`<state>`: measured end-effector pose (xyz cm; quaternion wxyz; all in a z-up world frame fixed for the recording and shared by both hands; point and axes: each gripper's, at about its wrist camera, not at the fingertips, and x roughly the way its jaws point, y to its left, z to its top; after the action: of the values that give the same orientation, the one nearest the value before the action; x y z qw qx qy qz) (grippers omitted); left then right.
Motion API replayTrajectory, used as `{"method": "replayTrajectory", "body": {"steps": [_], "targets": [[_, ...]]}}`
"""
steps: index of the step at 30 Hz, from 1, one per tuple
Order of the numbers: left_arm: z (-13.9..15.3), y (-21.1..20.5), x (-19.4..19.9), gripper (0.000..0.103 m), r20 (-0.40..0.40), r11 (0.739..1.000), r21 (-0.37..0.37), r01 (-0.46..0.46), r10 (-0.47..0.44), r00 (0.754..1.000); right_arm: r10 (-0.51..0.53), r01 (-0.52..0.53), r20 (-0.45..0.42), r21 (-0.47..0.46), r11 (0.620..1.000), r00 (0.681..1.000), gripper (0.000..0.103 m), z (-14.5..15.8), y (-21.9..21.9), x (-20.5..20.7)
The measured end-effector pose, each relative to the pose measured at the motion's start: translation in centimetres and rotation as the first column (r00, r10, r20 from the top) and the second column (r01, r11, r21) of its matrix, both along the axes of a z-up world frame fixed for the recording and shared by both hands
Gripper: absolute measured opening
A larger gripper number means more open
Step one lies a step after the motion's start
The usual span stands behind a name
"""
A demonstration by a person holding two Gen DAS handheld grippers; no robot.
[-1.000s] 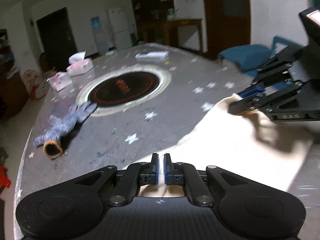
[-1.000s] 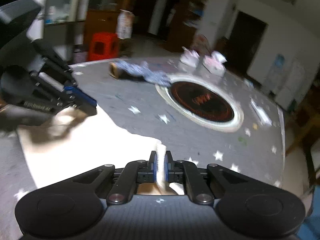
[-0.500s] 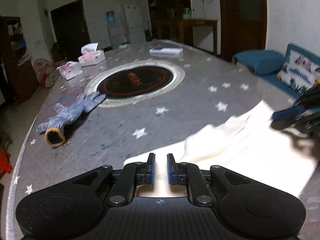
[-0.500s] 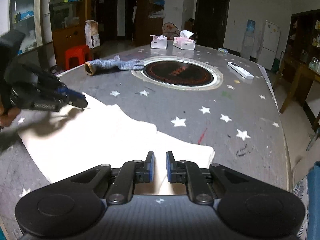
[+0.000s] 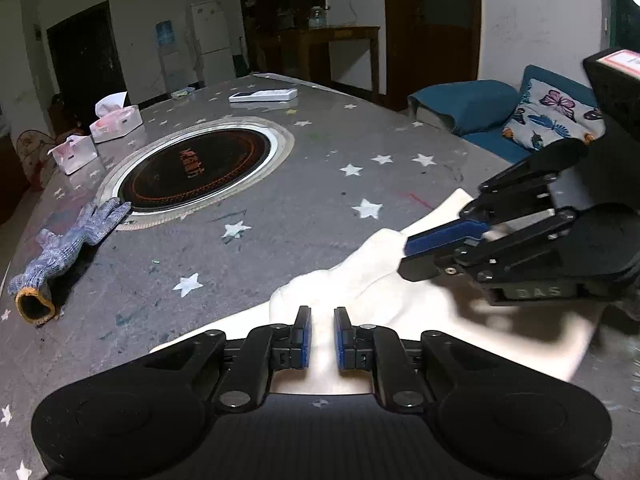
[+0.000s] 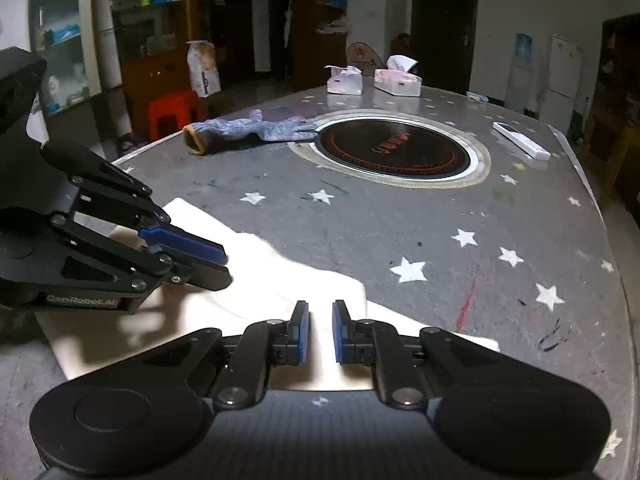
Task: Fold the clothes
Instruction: 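Lift the hem with both grippers and fold it toward the collar, then lay the folded hem down and open both grippers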
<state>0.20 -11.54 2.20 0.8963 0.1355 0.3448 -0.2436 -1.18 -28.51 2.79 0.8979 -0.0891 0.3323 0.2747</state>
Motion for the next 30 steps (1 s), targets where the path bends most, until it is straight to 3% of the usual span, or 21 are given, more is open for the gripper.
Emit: {"method": "replayTrajectory", "body": {"steps": [3,14,23,30], "targets": [[0.1,0.0,0.5,0.015,-0.005,1.0,-0.01,-0.014,0.014,1.0,-0.014,0.014,-0.004,0.0,1.0,1.0,0.017,-0.2,0.2,0.5],[0.2,0.0,1.1,0.02,-0.015,0.999,-0.023,-0.041,0.04,0.999,-0.022,0.022,0.0,-0.004,1.0,1.0,0.018,0.1,0.0,0.9],[0.5,0.8,2.5,0.02,-0.096,0.996,-0.076,-0.051,0.044,0.994,0.127,-0.125,0.037,-0.06,0.99,0.991,0.017,0.4,2.5,-1.9],[0.4,0.5,2.5,0.02,-0.083,0.997,-0.053,-0.048,0.043,0.996,0.23,-0.227,0.019,-0.098,0.969,0.973,0.017,0.1,3.2,-5.3]]}}
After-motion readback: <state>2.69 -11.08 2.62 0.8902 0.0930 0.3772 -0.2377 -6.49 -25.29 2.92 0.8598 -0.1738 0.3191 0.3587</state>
